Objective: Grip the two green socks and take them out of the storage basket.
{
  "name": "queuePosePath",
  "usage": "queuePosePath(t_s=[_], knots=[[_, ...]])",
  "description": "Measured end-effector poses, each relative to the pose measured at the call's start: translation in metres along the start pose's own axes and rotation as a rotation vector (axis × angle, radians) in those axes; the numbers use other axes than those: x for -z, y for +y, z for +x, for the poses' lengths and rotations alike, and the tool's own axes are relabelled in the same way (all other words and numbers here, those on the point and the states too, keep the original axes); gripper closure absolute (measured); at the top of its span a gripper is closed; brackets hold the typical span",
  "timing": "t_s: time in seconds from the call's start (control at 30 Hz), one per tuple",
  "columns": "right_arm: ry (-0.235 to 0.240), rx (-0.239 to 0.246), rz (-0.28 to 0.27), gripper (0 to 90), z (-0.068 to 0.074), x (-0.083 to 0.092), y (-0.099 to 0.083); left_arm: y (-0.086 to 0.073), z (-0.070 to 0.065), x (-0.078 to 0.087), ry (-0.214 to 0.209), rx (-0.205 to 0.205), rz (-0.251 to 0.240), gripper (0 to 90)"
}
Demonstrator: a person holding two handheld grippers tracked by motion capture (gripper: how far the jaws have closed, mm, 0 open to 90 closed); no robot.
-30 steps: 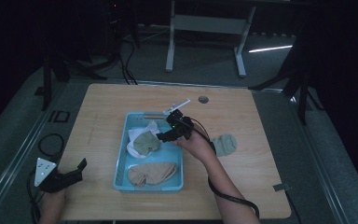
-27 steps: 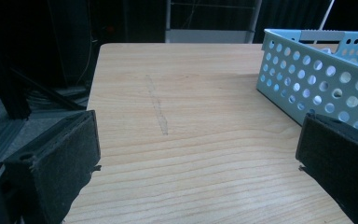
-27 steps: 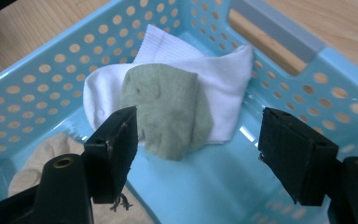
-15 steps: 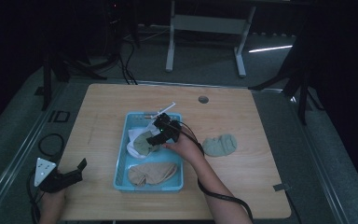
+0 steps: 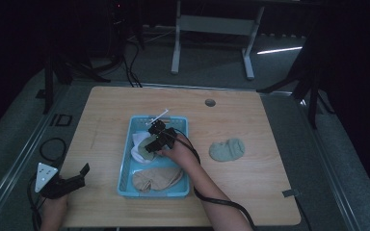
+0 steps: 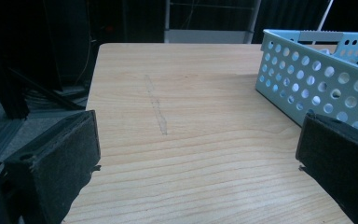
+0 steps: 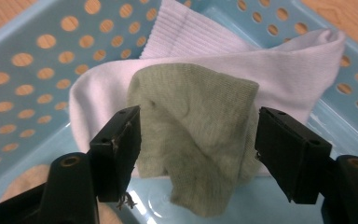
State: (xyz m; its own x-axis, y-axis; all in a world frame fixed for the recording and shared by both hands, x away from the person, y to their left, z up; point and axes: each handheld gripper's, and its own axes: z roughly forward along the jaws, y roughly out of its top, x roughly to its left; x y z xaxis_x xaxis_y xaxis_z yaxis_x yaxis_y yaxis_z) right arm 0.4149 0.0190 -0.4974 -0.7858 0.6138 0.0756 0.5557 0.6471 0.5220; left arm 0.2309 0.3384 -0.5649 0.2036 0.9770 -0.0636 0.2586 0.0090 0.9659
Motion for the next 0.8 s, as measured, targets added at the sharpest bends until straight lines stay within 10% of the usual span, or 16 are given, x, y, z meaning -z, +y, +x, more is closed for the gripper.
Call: queuePosePath(t_s=[0.23, 0.5, 0.8], knots=[[-0.035, -0.008, 0.048, 42.2, 0.000, -0.015, 0.007, 0.000, 0.000, 0.000, -0.002, -0.003, 0.001, 0.0], [-0.085, 0.086, 0.055, 83.6, 0.001, -0.010, 0.007, 0.000, 0.000, 0.000, -0.001, -0.002, 0.001, 0.0], [-0.068, 0.088, -0.023, 85.4, -0.002, 0.021, 0.002, 0.000, -0.001, 0.000, 0.001, -0.004, 0.002, 0.0]])
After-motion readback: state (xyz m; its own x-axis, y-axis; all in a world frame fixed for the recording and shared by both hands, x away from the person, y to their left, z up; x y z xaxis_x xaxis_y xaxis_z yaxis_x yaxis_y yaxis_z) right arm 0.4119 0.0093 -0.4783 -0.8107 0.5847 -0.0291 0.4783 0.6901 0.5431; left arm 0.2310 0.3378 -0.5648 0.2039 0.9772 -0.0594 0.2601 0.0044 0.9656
